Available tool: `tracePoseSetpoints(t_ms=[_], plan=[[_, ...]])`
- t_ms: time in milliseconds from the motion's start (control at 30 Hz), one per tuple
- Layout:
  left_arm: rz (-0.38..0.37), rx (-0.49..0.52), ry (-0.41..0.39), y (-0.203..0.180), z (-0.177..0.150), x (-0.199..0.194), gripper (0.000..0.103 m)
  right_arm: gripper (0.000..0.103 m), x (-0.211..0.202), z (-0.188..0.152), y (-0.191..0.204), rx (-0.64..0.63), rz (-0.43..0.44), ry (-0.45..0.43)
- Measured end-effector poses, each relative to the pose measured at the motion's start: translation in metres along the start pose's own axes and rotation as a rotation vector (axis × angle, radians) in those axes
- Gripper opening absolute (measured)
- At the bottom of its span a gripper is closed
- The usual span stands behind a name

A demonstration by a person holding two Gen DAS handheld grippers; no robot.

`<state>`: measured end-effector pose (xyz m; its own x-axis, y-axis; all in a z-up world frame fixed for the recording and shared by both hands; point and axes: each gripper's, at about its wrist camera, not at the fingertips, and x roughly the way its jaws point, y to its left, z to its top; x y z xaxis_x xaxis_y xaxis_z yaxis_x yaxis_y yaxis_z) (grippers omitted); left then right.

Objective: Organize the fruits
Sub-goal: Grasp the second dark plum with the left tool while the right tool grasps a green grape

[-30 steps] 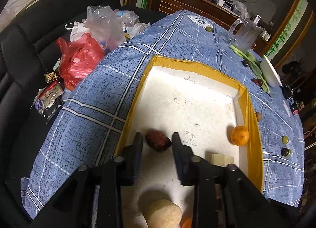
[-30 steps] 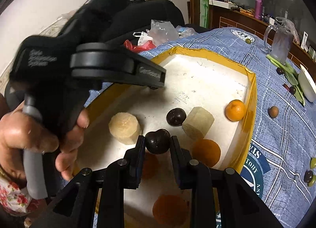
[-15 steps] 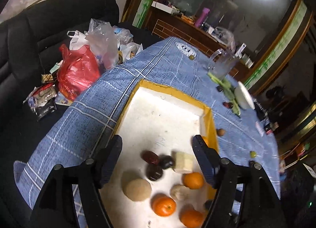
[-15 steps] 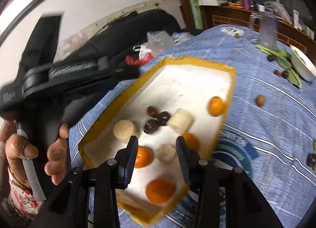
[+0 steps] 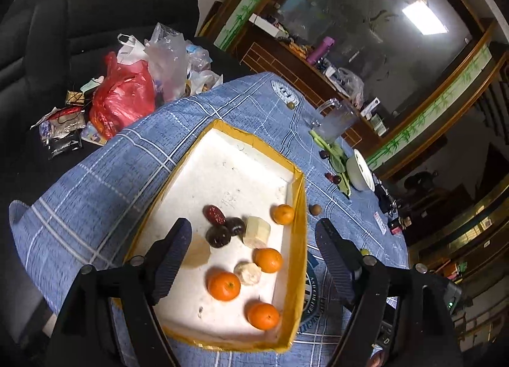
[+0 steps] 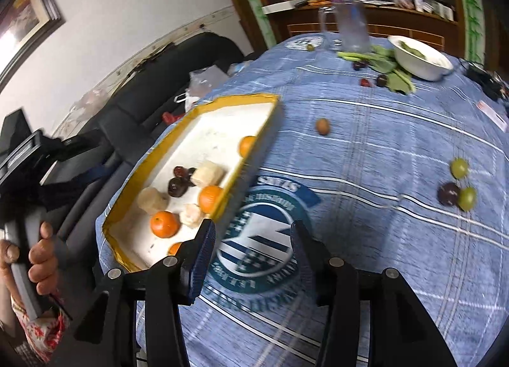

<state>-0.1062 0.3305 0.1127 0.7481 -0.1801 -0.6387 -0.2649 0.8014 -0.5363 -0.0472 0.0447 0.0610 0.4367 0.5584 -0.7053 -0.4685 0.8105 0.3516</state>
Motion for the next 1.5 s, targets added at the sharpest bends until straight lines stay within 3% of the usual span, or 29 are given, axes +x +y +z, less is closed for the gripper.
tracePoseSetpoints(t_ms=[167,300,400,767,1233,1500], plan=[[0.034,-0.04,-0.049,0.006,-0.021,-0.015,0.081,0.059,-0.019,-0.008,-0.018,0.034,-0.01,-0.034],[0.113,-0.102,-0.074,0.02,-0.042,-0.017,0.083,0.06,-0.029,-0.016,-0.029,0.058,-0.012,-0.049],[0.143,-0.118,-0.056,0.027,-0.046,-0.015,0.083,0.06,-0.035,-0.022,-0.038,0.071,-0.012,-0.053],[0.193,-0.11,-0.164,0.008,-0.049,-0.032,0.083,0.06,-0.048,-0.037,-0.081,0.167,-0.013,-0.066],[0.198,-0.027,-0.065,-0.033,-0.061,0.019,0.084,0.062,-0.058,-0.043,-0.13,0.256,-0.037,-0.065],[0.155,0.076,-0.009,-0.07,-0.073,0.051,0.083,0.067,-0.083,-0.033,-0.176,0.323,-0.147,-0.11]])
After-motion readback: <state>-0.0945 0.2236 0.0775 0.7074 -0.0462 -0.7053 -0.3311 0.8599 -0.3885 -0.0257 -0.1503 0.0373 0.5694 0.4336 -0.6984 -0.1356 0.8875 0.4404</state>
